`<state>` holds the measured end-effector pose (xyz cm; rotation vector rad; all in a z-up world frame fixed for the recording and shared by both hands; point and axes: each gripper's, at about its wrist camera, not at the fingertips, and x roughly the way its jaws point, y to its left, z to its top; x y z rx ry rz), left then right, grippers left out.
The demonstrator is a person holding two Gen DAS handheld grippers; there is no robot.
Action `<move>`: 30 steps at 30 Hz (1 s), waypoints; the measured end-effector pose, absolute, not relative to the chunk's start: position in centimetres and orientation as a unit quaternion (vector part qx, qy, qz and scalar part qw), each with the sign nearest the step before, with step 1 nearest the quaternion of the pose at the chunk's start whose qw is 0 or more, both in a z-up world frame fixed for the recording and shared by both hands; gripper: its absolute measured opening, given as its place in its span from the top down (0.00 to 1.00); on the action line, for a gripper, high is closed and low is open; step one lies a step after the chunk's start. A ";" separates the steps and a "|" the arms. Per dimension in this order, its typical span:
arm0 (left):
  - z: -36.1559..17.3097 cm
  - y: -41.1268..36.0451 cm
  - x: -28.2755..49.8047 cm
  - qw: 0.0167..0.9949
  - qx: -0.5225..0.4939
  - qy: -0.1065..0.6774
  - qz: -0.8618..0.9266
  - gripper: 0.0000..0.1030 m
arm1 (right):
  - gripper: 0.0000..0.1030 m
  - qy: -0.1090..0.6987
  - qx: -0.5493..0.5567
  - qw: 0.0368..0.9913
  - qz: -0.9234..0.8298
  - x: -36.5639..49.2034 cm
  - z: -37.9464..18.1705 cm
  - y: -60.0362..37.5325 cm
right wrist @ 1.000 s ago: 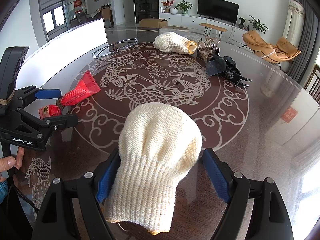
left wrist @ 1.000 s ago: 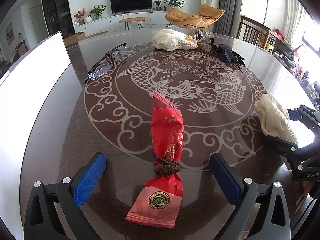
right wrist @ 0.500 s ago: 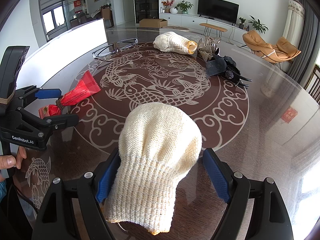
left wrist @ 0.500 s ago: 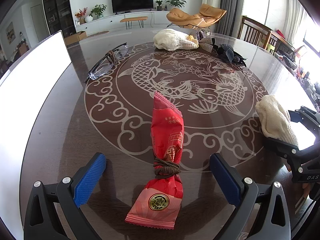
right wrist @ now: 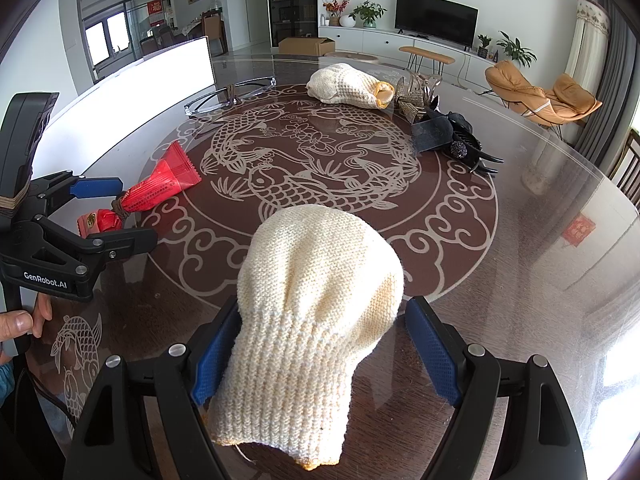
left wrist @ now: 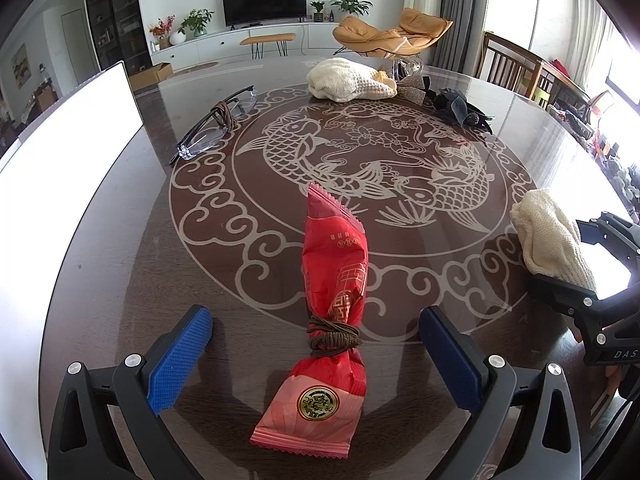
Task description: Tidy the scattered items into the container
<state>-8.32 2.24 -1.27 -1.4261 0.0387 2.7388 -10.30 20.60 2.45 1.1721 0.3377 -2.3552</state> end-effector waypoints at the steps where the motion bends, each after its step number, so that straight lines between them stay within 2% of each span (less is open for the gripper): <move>1: -1.3 2.2 -8.3 0.027 -0.462 0.013 0.887 0.00 | 0.20 0.124 0.429 0.242 -0.862 -10.3 2.4 20.6; 30: -1.3 2.0 -8.5 0.038 -0.470 0.016 0.882 0.00 | 0.20 0.124 0.429 0.242 -0.862 -10.3 2.5 20.6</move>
